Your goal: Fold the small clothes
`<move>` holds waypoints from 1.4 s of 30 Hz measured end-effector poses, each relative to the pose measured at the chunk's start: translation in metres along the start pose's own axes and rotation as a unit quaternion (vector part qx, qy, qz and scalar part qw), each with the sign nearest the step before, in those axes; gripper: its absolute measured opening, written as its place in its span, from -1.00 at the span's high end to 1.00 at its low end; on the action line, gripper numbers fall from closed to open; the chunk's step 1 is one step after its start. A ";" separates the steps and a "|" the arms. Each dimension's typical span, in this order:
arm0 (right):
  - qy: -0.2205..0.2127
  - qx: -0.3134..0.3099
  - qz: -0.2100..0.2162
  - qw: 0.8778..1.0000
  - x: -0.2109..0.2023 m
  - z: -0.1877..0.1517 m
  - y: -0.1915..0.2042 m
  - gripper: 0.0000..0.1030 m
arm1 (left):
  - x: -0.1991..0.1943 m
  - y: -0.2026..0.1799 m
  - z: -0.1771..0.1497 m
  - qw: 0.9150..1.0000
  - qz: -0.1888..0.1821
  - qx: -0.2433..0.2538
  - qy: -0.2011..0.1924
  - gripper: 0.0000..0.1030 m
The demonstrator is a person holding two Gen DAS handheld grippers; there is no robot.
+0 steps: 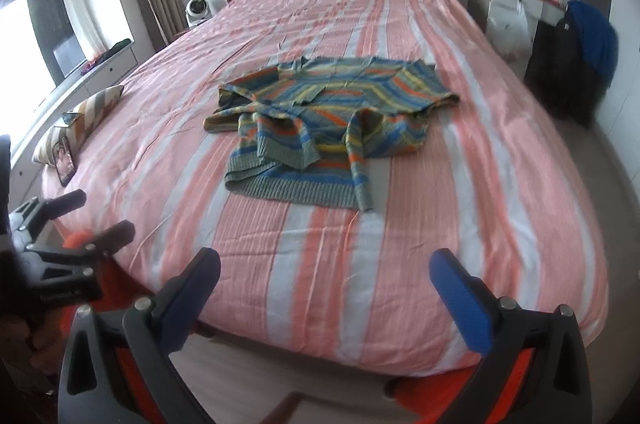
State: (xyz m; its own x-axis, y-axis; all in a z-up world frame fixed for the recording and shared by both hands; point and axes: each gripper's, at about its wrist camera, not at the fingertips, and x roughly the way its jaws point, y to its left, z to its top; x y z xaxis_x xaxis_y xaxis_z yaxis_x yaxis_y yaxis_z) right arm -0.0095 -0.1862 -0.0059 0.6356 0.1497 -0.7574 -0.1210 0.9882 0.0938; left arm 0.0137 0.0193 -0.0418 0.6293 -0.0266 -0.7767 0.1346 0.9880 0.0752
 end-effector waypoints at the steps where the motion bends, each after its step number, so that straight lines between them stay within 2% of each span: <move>1: -0.007 0.000 0.001 1.000 -0.002 0.001 -0.001 -1.00 | 0.001 0.001 0.000 1.000 0.000 -0.004 0.001 -0.99; 5: -0.045 -0.002 0.018 0.999 -0.010 0.002 0.000 -1.00 | -0.001 0.006 0.002 1.000 0.000 -0.016 -0.003 -0.99; 8: -0.058 -0.010 0.029 0.998 -0.012 0.002 0.004 -1.00 | -0.002 0.007 0.002 1.000 0.002 -0.016 -0.006 -0.99; 13: -0.036 -0.015 0.029 0.999 0.000 -0.001 0.007 -1.00 | 0.000 0.007 0.000 1.000 0.000 -0.012 0.002 -0.99; 16: -0.027 -0.025 0.013 0.999 0.003 -0.003 0.008 -1.00 | 0.000 0.005 -0.002 1.000 0.001 -0.007 0.002 -0.99; 25: -0.030 -0.044 0.002 0.999 0.002 -0.005 0.012 -1.00 | -0.004 -0.002 -0.002 1.000 0.006 0.006 -0.006 -0.99; 42: -0.032 -0.035 -0.008 0.999 0.002 -0.004 0.009 -1.00 | -0.005 -0.005 -0.001 1.000 0.007 0.007 -0.006 -0.99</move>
State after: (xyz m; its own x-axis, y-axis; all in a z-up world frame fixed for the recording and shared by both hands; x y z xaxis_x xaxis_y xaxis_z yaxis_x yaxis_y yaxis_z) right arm -0.0122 -0.1768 -0.0095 0.6842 0.1387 -0.7160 -0.1630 0.9860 0.0353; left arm 0.0090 0.0149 -0.0385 0.6407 -0.0152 -0.7676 0.1373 0.9860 0.0951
